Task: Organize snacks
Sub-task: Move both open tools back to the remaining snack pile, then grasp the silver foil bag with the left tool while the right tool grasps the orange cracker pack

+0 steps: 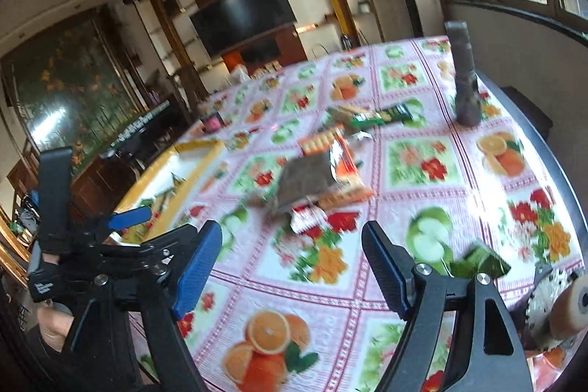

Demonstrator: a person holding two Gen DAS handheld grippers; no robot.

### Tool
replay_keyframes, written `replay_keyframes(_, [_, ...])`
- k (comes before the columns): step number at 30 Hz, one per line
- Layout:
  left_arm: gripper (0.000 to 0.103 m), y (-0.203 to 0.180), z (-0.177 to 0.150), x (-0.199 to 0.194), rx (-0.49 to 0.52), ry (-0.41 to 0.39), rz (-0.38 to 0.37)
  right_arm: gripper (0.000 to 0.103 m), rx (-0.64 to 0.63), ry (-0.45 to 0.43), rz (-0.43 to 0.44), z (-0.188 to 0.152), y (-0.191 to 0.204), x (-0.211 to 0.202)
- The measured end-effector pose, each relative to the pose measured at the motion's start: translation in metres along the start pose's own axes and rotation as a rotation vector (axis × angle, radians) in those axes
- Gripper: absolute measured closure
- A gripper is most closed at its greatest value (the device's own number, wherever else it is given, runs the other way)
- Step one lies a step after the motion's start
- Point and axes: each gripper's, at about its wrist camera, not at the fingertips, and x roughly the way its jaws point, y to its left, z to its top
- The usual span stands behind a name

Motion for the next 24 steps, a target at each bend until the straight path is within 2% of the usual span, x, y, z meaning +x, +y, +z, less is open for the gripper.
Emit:
replay_keyframes(7, [0.000,0.019,0.013,0.018,-0.053,0.042,-0.067,0.024,0.042,0.028,-0.016,0.010,-0.011,0.022])
replay_keyframes(14, [0.000,0.016,0.037,0.044,-0.013,0.090,-0.117,0.024,0.033,0.021,-0.018,0.032,-0.007,0.041])
replay_keyframes(21, [0.000,0.017,0.076,0.066,-0.036,0.107,-0.160,0.025,0.079,-0.021,-0.039,0.086,-0.030,0.073])
replay_keyframes(24, [0.001,0.021,0.092,0.073,-0.042,0.102,-0.131,0.031,0.079,-0.001,-0.053,0.108,-0.039,0.100])
